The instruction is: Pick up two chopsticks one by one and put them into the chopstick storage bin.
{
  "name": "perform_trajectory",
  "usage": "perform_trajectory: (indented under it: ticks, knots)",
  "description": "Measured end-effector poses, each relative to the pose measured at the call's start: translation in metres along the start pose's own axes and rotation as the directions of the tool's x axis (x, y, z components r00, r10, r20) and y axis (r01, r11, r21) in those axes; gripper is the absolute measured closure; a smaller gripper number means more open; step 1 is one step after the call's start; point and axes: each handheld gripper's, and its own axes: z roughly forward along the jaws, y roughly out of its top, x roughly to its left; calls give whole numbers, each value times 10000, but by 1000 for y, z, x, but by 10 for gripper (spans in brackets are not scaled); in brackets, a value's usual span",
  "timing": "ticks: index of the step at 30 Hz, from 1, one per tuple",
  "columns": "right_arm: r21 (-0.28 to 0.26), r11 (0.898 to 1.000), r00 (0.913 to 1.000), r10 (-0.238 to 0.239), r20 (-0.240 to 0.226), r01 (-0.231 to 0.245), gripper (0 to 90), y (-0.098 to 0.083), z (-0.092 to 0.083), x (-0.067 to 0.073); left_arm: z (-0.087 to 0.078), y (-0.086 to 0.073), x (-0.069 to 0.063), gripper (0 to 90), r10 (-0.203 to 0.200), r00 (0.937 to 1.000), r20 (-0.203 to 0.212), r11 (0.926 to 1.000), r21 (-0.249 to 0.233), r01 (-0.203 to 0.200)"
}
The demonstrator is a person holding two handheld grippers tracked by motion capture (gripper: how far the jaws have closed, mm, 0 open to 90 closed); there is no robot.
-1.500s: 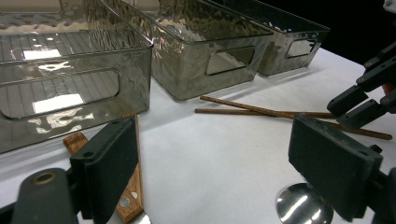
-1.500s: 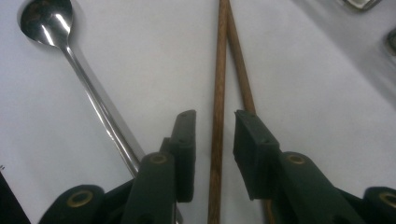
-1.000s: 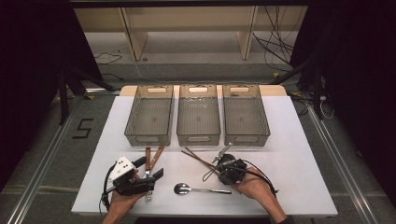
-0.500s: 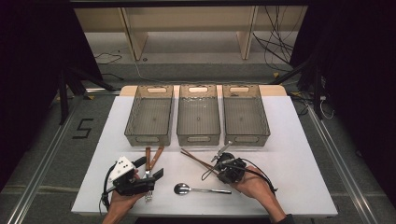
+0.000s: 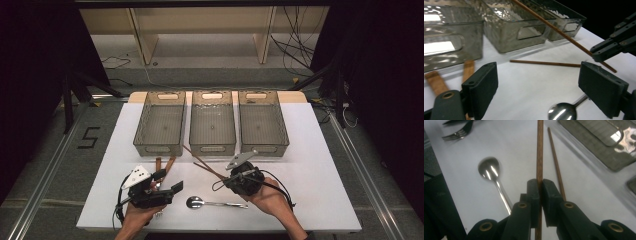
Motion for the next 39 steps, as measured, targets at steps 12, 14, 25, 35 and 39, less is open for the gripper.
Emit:
perform_trajectory:
  ticks: [12,14,25,35,39]
  knots:
    - [-1276,9918,9998,15,-209,-42,849,5,-1,14,24,31,-22,209,-622,9937,928,9980,194,606]
    - [-1471,9891,9997,56,-248,-92,849,5,-1,14,28,35,-25,225,-611,9927,1041,9980,220,591]
    - [-1962,9806,9996,-30,-292,-28,849,5,-3,17,43,42,-28,411,-1401,9744,1756,9897,554,1322]
    - [-2265,9740,9994,-153,-309,79,849,6,-3,21,48,39,-27,625,-1852,9497,2523,9817,909,1673]
    - [-2297,9732,9993,-185,-334,104,849,6,-2,22,48,39,-25,676,-1993,9406,2749,9791,944,1799]
